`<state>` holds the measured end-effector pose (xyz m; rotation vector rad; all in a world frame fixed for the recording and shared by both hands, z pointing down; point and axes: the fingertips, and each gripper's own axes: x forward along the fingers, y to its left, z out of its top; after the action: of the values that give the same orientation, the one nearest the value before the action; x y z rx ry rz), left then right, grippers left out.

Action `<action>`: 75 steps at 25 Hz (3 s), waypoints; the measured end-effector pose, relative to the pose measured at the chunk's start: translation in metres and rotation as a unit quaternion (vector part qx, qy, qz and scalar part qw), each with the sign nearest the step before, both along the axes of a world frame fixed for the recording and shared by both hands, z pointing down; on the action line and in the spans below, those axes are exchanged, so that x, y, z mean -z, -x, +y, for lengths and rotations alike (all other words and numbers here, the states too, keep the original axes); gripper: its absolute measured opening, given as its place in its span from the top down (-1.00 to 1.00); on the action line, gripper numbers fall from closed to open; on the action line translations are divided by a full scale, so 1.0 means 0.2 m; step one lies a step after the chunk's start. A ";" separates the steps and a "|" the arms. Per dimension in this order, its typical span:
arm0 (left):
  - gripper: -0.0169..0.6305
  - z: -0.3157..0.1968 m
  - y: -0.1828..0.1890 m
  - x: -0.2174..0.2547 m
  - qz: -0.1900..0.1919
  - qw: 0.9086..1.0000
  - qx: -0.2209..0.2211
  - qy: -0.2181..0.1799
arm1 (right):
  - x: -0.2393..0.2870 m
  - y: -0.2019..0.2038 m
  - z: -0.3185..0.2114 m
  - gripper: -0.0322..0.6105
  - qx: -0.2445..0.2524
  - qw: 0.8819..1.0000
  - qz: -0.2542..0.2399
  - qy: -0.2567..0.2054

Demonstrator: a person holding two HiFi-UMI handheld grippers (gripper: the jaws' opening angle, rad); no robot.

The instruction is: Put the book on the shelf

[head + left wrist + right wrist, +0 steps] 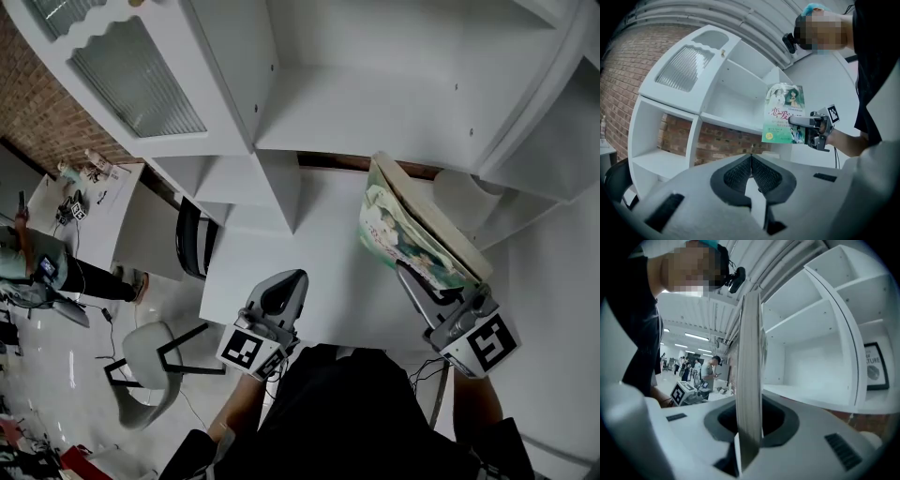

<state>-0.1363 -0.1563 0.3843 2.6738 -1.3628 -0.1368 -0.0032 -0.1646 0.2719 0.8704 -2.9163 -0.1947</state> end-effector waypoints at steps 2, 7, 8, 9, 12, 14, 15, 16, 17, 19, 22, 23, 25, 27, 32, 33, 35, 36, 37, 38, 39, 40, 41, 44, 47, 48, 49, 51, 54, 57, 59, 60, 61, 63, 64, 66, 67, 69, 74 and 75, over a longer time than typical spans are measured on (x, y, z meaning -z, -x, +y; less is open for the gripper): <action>0.89 -0.01 -0.03 0.00 0.000 1.000 -0.007 0.000 | 0.04 -0.02 -0.03 0.66 -0.020 0.999 0.031 -0.024; 0.89 -0.03 -0.04 0.00 0.002 1.000 -0.009 -0.009 | 0.13 -0.05 -0.12 0.66 -0.067 0.989 0.104 -0.087; 0.89 -0.04 -0.04 0.01 0.002 1.000 -0.011 -0.009 | 0.15 -0.06 -0.14 0.66 -0.073 0.986 0.115 -0.095; 0.89 -0.04 -0.05 0.02 0.000 1.000 -0.012 -0.008 | 0.17 -0.07 -0.15 0.66 -0.080 0.983 0.126 -0.103; 0.89 -0.08 -0.05 0.00 -0.021 1.000 0.002 0.007 | 0.21 -0.10 -0.19 0.66 -0.105 0.972 0.167 -0.131; 0.89 -0.09 -0.02 -0.03 -0.032 0.999 0.015 0.006 | 0.20 -0.12 -0.22 0.66 -0.121 0.959 0.211 -0.143; 0.89 -0.10 -0.02 -0.03 -0.032 0.999 0.017 0.006 | 0.20 -0.13 -0.23 0.66 -0.127 0.953 0.232 -0.151; 0.89 -0.10 -0.02 -0.02 -0.031 0.999 0.016 0.006 | 0.20 -0.13 -0.24 0.66 -0.131 0.946 0.249 -0.160; 0.89 -0.11 -0.04 -0.02 -0.030 0.999 0.013 0.005 | 0.21 -0.13 -0.25 0.66 -0.133 0.940 0.263 -0.171; 0.89 -0.12 -0.06 0.00 -0.033 0.999 0.007 0.002 | 0.23 -0.12 -0.28 0.66 -0.136 0.928 0.286 -0.194; 0.89 -0.15 -0.07 -0.01 -0.036 0.999 -0.001 -0.003 | 0.27 -0.09 -0.34 0.66 -0.144 0.905 0.328 -0.231; 0.89 -0.15 -0.08 0.00 -0.033 0.999 -0.002 -0.002 | 0.28 -0.09 -0.35 0.66 -0.148 0.897 0.342 -0.239; 0.89 -0.14 -0.09 -0.01 -0.030 1.000 -0.005 0.000 | 0.26 -0.10 -0.37 0.66 -0.158 0.882 0.370 -0.247; 0.89 -0.14 -0.11 -0.04 -0.031 0.999 -0.009 0.004 | 0.24 -0.11 -0.40 0.66 -0.170 0.865 0.398 -0.254; 0.89 -0.15 -0.11 -0.06 -0.030 0.999 -0.008 0.016 | 0.14 -0.09 -0.53 0.66 -0.181 0.826 0.464 -0.263; 0.89 -0.15 -0.10 -0.08 -0.032 0.999 -0.009 0.013 | 0.12 -0.08 -0.55 0.66 -0.180 0.822 0.474 -0.261; 0.89 -0.15 -0.10 -0.09 -0.031 0.999 -0.009 0.013 | 0.07 -0.07 -0.59 0.66 -0.177 0.813 0.490 -0.259; 0.89 -0.16 -0.09 -0.09 -0.031 0.999 -0.009 0.013 | 0.05 -0.07 -0.61 0.66 -0.177 0.809 0.497 -0.260; 0.89 -0.16 -0.09 -0.09 -0.031 0.999 -0.009 0.014 | 0.03 -0.06 -0.62 0.66 -0.178 0.805 0.502 -0.262; 0.89 -0.16 -0.08 -0.09 -0.031 0.999 -0.008 0.014 | 0.02 -0.05 -0.64 0.66 -0.180 0.801 0.506 -0.265; 0.89 -0.17 -0.07 -0.09 -0.031 0.999 -0.008 0.014 | 0.02 -0.05 -0.65 0.66 -0.184 0.797 0.509 -0.268; 0.89 -0.17 -0.07 -0.10 -0.030 0.999 -0.007 0.015 | 0.01 -0.04 -0.67 0.66 -0.188 0.794 0.512 -0.269; 0.89 -0.17 -0.07 -0.11 -0.029 0.999 -0.007 0.018 | -0.01 -0.04 -0.69 0.66 -0.191 0.791 0.516 -0.270; 0.89 -0.16 -0.06 -0.14 -0.023 0.999 -0.005 0.033 | -0.04 -0.03 -0.74 0.66 -0.194 0.789 0.519 -0.264; 0.89 -0.16 -0.05 -0.15 -0.025 0.999 -0.009 0.036 | -0.04 -0.03 -0.77 0.65 -0.193 0.798 0.512 -0.253; 0.89 -0.17 -0.05 -0.16 -0.026 0.999 -0.010 0.037 | -0.04 -0.03 -0.78 0.64 -0.190 0.801 0.511 -0.248; 0.89 -0.17 -0.05 -0.16 -0.024 0.999 -0.011 0.038 | -0.06 -0.02 -0.80 0.63 -0.185 0.804 0.510 -0.243; 0.89 -0.17 -0.05 -0.17 -0.021 0.999 -0.013 0.040 | -0.08 -0.02 -0.81 0.59 -0.173 0.812 0.507 -0.233; 0.89 -0.17 -0.05 -0.16 -0.018 0.999 -0.012 0.048 | -0.07 -0.01 -0.84 0.47 -0.167 0.825 0.493 -0.220; 0.89 -0.17 -0.05 -0.17 -0.018 0.999 -0.016 0.047 | -0.06 0.00 -0.86 0.40 -0.155 0.836 0.486 -0.203; 0.89 -0.17 -0.06 -0.17 -0.017 0.999 -0.016 0.046 | -0.07 0.00 -0.88 0.37 -0.141 0.840 0.489 -0.188; 0.89 -0.17 -0.06 -0.17 -0.016 0.999 -0.016 0.047 | -0.07 0.01 -0.89 0.36 -0.133 0.842 0.491 -0.180; 0.89 -0.17 -0.06 -0.17 -0.015 0.999 -0.015 0.048 | -0.07 0.01 -0.89 0.33 -0.125 0.845 0.491 -0.170; 0.89 -0.17 -0.06 -0.18 -0.013 0.998 -0.015 0.052 | -0.07 0.01 -0.90 0.28 -0.111 0.850 0.491 -0.156; 0.89 -0.17 -0.06 -0.19 -0.013 0.998 -0.015 0.054 | -0.06 0.02 -0.91 0.26 -0.106 0.852 0.489 -0.152; 0.89 -0.17 -0.07 -0.20 -0.013 0.998 -0.017 0.055 | -0.06 0.02 -0.90 0.26 -0.100 0.855 0.486 -0.153; 0.89 -0.17 -0.08 -0.20 -0.012 0.998 -0.017 0.057 | -0.06 0.01 -0.90 0.26 -0.100 0.854 0.485 -0.156; 0.89 -0.17 -0.10 -0.21 -0.012 0.998 -0.017 0.062 | -0.09 0.00 -0.89 0.26 -0.100 0.853 0.487 -0.157; 0.89 -0.16 -0.09 -0.20 -0.014 0.998 -0.015 0.055 | -0.17 0.01 -0.85 0.26 -0.087 0.859 0.481 -0.150; 0.89 -0.16 -0.09 -0.20 -0.014 0.998 -0.012 0.053 | -0.18 0.01 -0.84 0.26 -0.084 0.861 0.479 -0.148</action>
<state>-0.1190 -0.1883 0.4250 2.6132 -1.3056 -0.0220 -0.0053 -0.3333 0.3074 0.7437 -1.8869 -0.8109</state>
